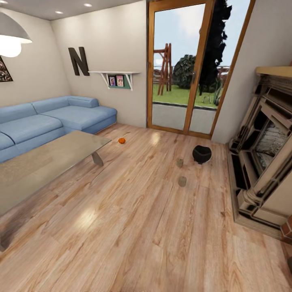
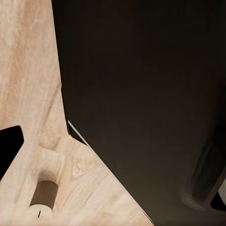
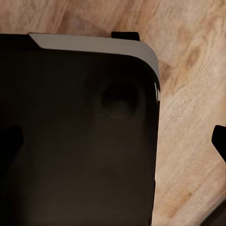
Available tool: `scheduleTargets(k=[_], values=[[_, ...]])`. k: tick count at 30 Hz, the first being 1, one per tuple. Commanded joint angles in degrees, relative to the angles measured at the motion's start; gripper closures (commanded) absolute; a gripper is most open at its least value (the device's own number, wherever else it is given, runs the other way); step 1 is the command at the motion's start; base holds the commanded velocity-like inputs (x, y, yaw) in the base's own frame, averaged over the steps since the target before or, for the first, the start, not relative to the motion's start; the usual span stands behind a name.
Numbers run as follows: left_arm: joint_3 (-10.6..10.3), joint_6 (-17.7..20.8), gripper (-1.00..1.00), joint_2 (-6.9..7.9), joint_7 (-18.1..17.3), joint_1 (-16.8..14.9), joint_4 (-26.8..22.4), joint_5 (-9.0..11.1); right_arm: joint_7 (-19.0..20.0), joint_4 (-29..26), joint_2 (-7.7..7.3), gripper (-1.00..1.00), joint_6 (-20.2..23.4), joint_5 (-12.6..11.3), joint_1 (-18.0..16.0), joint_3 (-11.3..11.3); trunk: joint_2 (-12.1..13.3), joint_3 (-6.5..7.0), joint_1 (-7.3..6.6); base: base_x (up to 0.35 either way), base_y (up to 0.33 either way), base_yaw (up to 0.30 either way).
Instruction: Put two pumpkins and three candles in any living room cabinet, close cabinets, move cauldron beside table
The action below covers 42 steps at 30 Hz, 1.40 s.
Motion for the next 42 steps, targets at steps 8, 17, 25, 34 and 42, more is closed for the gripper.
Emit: scheduleTargets(k=[8, 17, 25, 34, 42], values=[[0.0, -0.4, -1.0, 0.2, 0.0, 0.1, -0.3, 0.1, -0.3, 0.4, -0.52, -1.0, -0.5, 0.4, -0.9, 0.5, 0.0, 0.0, 0.0, 0.0, 0.0, 0.0], [0.2, -0.4, -1.0, 0.26, 0.0, 0.1, -0.4, 0.2, -0.3, 0.8, -0.55, -1.0, -0.9, 0.5, -1.1, 0.4, 0.0, 0.0, 0.0, 0.0, 0.0, 0.0], [0.2, -0.5, -1.0, 0.26, 0.1, 0.1, -0.4, 0.2, -0.3, 1.0, -0.5, -1.0, -0.9, 0.3, -1.1, 0.4, 0.0, -0.26, 0.0, 0.0, 0.0, 0.0], [0.2, -0.5, -1.0, 0.26, 0.1, 0.1, -0.5, 0.2, -0.3, 2.5, -0.51, -1.0, -0.9, 0.2, -1.1, 0.4, 0.0, -1.06, 0.0, 0.0, 0.0, 0.0], [0.2, -0.5, -1.0, 0.26, 0.1, 0.1, -0.5, 0.2, -0.3, 2.6, -0.5, -1.0, -0.9, 0.2, -1.1, 0.4, 0.0, -1.78, 0.0, 0.0, 0.0, 0.0]])
